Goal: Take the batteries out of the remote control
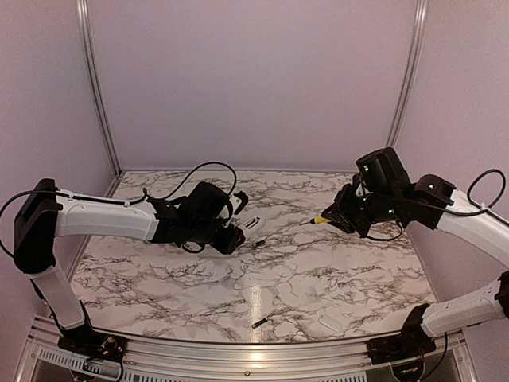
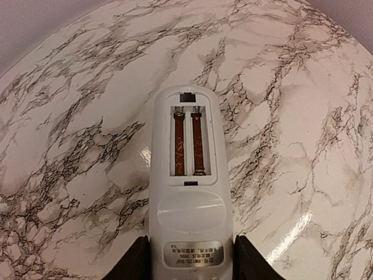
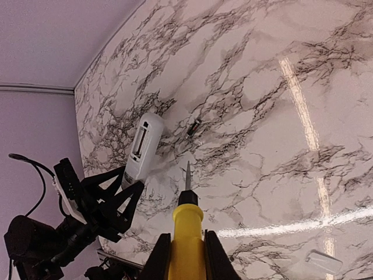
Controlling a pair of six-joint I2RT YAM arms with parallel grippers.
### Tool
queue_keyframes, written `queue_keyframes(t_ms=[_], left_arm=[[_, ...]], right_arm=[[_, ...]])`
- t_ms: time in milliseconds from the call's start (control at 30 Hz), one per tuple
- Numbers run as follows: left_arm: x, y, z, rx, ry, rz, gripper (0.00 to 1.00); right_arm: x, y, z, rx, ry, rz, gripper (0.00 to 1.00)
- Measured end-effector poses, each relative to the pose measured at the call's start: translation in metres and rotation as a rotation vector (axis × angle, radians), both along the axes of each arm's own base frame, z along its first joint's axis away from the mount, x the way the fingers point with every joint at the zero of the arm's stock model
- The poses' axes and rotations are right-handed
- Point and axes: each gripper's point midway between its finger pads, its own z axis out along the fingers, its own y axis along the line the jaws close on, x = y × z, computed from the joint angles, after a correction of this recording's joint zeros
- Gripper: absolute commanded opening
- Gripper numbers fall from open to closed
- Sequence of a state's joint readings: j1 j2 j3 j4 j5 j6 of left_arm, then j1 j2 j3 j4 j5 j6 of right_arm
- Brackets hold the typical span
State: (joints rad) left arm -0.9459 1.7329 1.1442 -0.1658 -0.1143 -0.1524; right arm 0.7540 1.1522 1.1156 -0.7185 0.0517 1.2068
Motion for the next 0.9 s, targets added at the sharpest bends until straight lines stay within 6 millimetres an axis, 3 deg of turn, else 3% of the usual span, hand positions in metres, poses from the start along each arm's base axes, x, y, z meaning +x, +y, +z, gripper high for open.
queue_keyframes(t_ms=[200,367,533,900], left_arm=[[0.04,0.04,-0.002,0.033,-0.017,0.164,0.0],[0.058,0.062,-0.001,0.032,-0.029,0.291,0.0],[0.062,0.074,-0.012,0.019,-0.009,0.375,0.0],[0.053,0.098,-0.069,0.025,0.086,0.49,0.0]], right_arm=[[0.001,-0.004,0.004,-0.001,-0.019,-0.015,0.0],[0.001,-0.004,0.004,-0.002,-0.02,-0.018,0.0],[0.001,-0.005,0.006,0.001,-0.024,-0.019,0.0],[-0.003,-0.007,0.005,0.008,-0.022,-0.018,0.0]])
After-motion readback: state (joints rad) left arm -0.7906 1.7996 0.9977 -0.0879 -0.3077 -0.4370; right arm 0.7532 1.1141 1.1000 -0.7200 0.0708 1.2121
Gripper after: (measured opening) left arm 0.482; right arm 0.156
